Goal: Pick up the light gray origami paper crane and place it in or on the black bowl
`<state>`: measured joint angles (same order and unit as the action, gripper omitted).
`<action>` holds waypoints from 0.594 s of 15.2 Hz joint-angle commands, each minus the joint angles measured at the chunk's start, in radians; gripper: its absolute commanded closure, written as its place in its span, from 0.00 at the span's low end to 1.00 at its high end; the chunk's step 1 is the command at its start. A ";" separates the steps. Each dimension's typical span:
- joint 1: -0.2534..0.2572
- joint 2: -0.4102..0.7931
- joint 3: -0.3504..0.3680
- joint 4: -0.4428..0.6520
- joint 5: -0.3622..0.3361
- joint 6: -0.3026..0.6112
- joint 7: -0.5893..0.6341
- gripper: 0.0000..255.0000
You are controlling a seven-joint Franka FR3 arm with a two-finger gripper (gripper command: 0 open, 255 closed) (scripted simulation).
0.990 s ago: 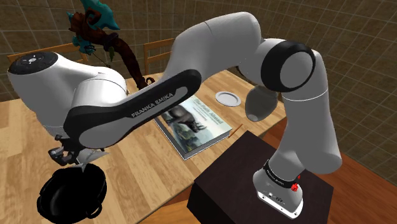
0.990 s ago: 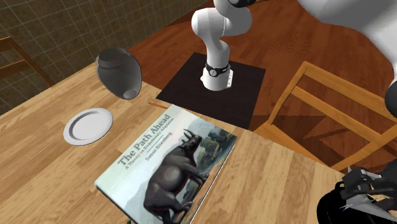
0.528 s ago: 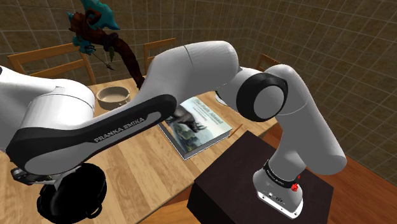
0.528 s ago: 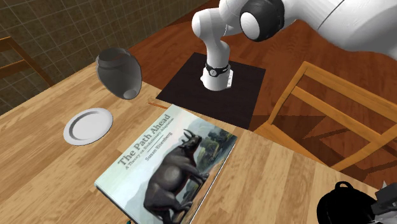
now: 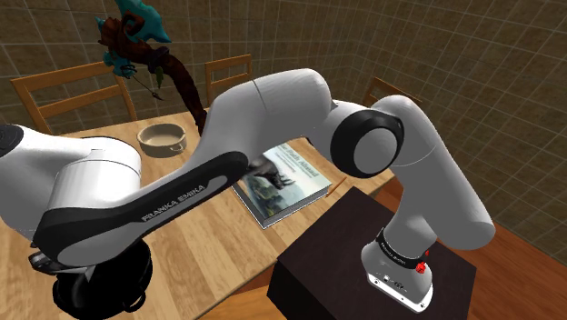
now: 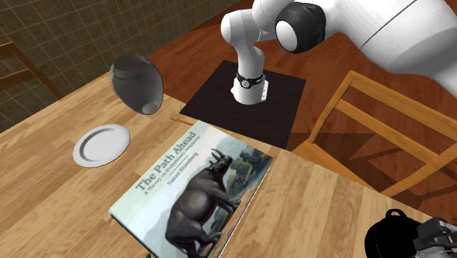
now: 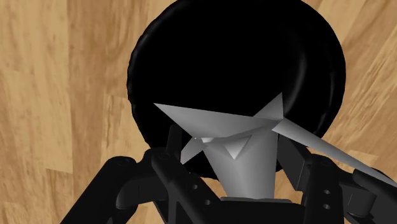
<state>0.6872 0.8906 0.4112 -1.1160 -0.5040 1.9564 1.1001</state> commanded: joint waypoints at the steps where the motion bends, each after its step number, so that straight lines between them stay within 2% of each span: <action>1: 0.002 0.012 -0.003 -0.006 -0.005 0.018 0.006 1.00; 9: 0.002 0.018 -0.005 -0.009 -0.007 0.026 0.008 1.00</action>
<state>0.6889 0.9082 0.4063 -1.1251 -0.5107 1.9824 1.1081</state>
